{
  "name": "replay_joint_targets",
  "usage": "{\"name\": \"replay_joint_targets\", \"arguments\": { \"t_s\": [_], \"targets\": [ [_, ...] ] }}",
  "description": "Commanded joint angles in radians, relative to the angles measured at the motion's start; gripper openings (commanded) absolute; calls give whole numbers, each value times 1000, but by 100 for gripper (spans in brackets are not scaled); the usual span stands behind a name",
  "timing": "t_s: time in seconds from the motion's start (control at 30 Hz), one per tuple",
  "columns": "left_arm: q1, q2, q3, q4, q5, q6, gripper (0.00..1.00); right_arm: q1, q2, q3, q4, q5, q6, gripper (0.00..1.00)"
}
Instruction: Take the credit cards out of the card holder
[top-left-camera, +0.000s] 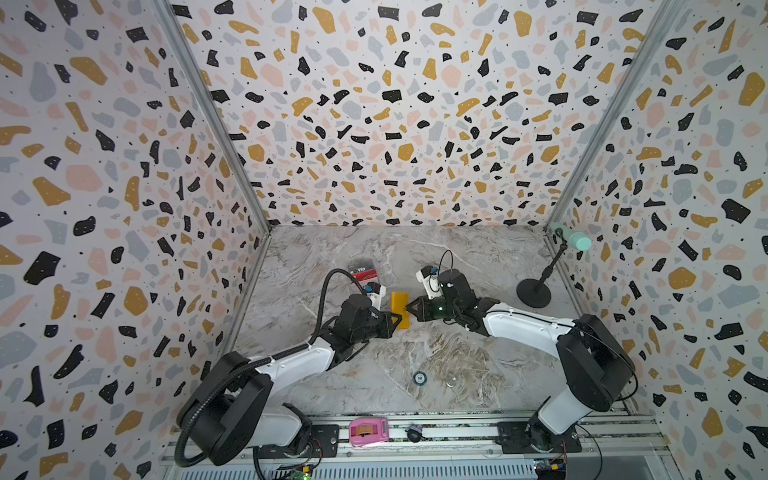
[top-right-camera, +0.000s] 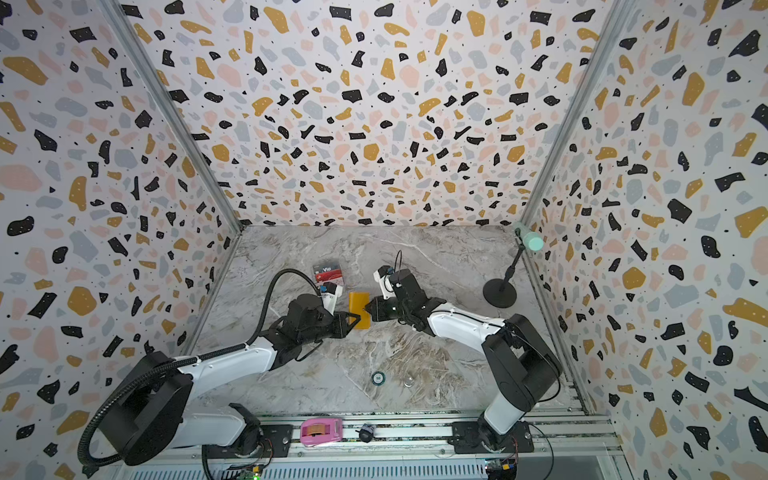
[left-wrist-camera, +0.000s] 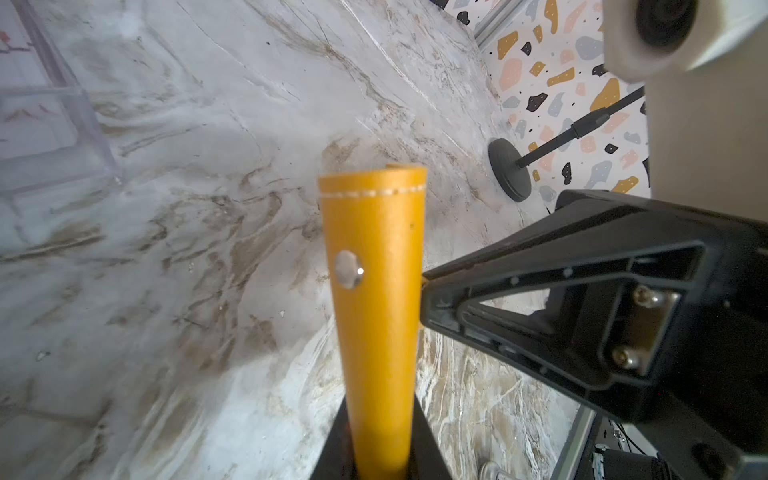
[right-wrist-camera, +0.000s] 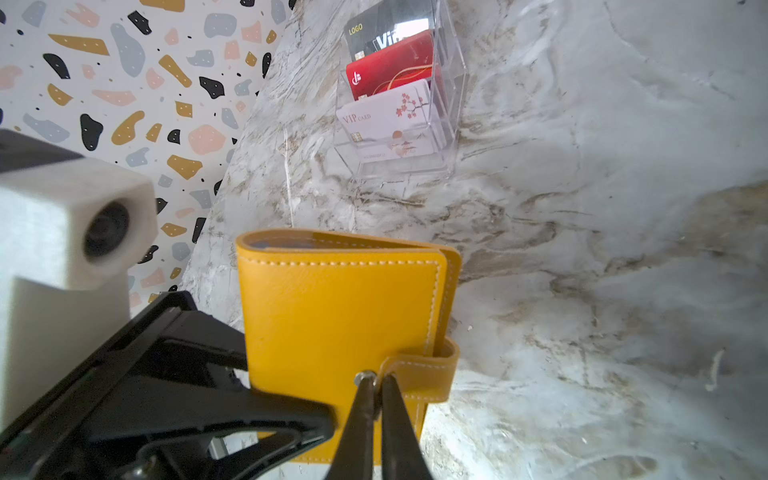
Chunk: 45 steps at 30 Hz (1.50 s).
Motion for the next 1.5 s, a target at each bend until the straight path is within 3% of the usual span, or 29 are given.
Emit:
{"name": "replay_joint_targets", "arguments": {
  "t_s": [0.0,0.4,0.97,1.17,1.37,1.47],
  "targets": [
    [-10,-29,13,98,26,15,7,1,-46,-21,3,28,-3,8],
    [4,-45,30,93,61,13,5,-39,-110,-72,-2,55,-3,10],
    [72,-89,-3,291,337,-67,6,-162,-226,-156,11,-10,-62,18],
    [86,-93,-7,524,456,-238,7,-174,-278,-213,98,-48,-68,18],
    [88,-128,10,526,473,-278,7,-181,-349,-282,201,-77,-60,18],
    [89,-142,15,565,476,-329,7,-196,-407,-346,324,-161,-46,23]
  ]
}}
